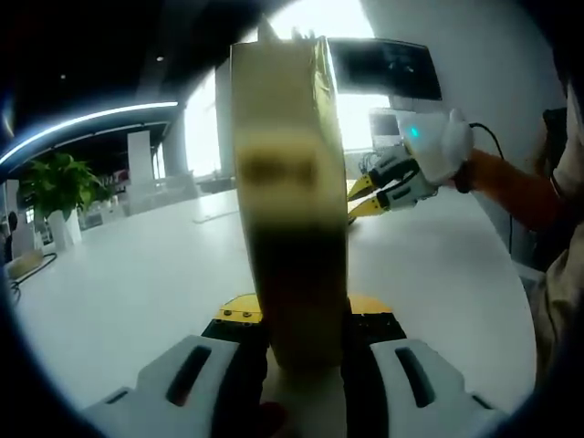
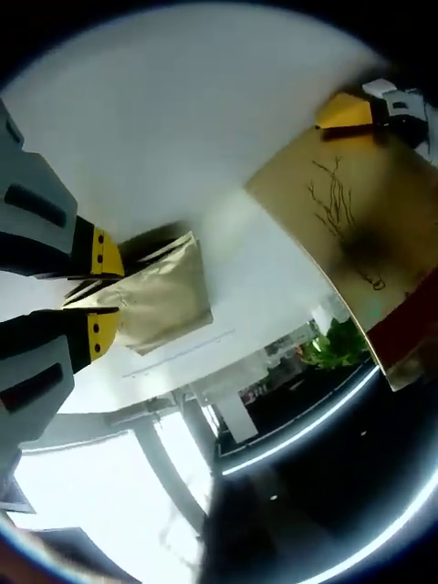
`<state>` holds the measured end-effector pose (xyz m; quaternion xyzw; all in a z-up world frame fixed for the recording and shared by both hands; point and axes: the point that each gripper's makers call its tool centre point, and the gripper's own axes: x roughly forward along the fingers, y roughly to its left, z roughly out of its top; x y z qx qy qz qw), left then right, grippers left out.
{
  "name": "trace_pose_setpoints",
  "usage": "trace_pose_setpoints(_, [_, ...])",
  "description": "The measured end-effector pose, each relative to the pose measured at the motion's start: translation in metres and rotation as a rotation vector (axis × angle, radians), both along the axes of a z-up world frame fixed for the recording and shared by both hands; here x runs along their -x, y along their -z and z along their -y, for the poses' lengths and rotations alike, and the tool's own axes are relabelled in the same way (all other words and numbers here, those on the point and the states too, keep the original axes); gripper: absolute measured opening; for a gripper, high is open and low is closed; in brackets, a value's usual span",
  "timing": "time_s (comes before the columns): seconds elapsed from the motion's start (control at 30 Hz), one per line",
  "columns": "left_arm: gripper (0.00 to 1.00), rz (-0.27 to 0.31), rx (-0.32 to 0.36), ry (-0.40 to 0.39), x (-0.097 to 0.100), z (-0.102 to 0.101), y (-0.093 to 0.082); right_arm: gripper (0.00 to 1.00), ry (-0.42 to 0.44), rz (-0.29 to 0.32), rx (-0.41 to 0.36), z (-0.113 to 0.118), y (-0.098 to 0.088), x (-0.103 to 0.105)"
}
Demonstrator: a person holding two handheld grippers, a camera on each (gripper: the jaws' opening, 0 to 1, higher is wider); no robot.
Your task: Extract single mask from mask box in order stack masks on table
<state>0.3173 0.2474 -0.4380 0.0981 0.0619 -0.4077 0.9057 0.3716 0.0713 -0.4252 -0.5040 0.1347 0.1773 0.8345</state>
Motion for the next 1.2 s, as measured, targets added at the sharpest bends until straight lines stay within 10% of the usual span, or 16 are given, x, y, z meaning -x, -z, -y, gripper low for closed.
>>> trace_pose_setpoints(1.2, [0.21, -0.001, 0.0, 0.001, 0.001, 0.001, 0.0, 0.0, 0.129, 0.01, -0.798, 0.011, 0.008, 0.039])
